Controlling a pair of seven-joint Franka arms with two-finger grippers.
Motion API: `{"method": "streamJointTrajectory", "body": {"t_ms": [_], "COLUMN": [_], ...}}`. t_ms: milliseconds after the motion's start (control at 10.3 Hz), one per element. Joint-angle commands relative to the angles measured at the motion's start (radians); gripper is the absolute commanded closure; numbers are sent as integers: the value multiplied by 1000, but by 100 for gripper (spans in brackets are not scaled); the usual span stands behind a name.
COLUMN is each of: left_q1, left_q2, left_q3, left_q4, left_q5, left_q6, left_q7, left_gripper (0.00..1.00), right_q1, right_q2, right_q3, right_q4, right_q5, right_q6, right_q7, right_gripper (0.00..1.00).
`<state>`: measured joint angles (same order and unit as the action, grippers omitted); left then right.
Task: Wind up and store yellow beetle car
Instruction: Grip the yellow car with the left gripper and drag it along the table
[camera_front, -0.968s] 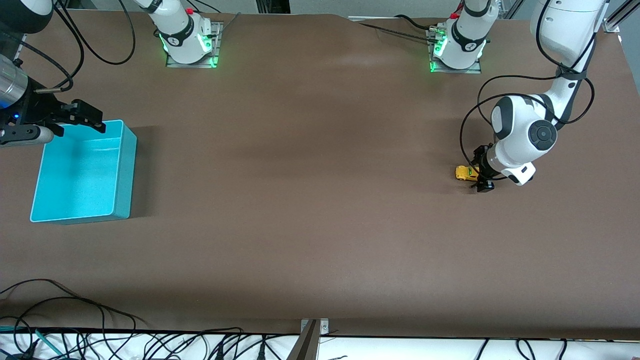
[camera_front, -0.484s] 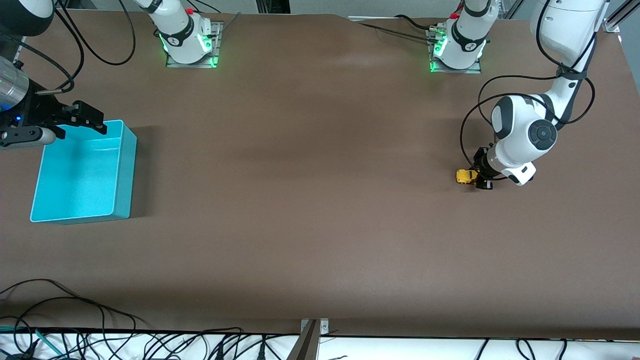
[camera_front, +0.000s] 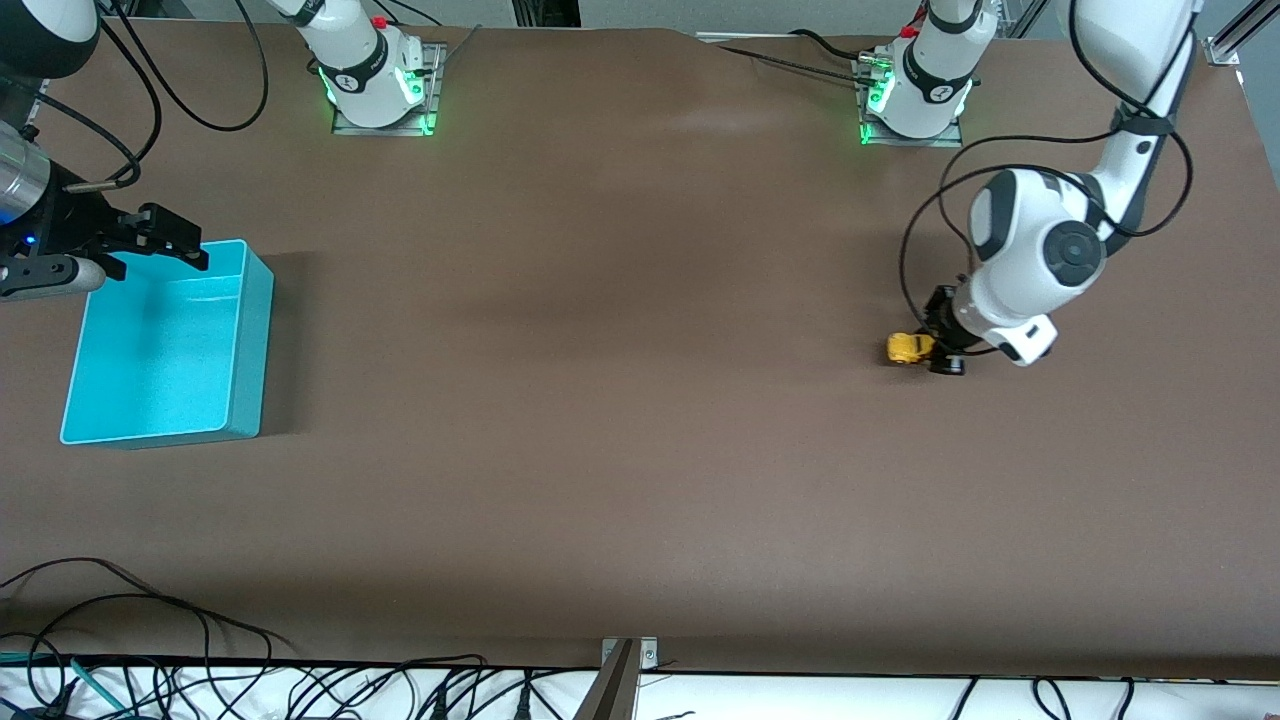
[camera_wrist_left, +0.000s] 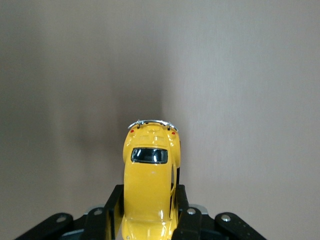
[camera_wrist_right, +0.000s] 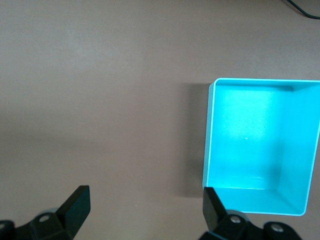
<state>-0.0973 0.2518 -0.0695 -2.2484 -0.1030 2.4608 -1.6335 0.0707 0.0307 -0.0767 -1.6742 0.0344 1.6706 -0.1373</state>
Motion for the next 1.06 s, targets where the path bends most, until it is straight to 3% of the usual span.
{"method": "streamJointTrajectory", "body": {"t_ms": [0, 194, 581, 968], "left_q1": [-5, -21, -70, -45], "left_q2": [20, 119, 218, 247], "left_q3": [-88, -145, -136, -47], "left_q4": [25, 90, 116, 115], "left_q5": [31, 32, 34, 135], "left_q6": [-16, 0, 63, 63], "left_q7": [-89, -194, -243, -278], "left_gripper": [100, 100, 100, 100], "right_q1": [1, 1, 4, 1], "right_q2": [0, -1, 0, 8], "right_q3": [-6, -6, -17, -18], "right_q4": [7, 16, 13, 10], "right_q5": [47, 59, 59, 59], "right_q6": [3, 1, -3, -3], "right_q7": [-21, -22, -36, -39], "right_gripper": [0, 0, 0, 0]}}
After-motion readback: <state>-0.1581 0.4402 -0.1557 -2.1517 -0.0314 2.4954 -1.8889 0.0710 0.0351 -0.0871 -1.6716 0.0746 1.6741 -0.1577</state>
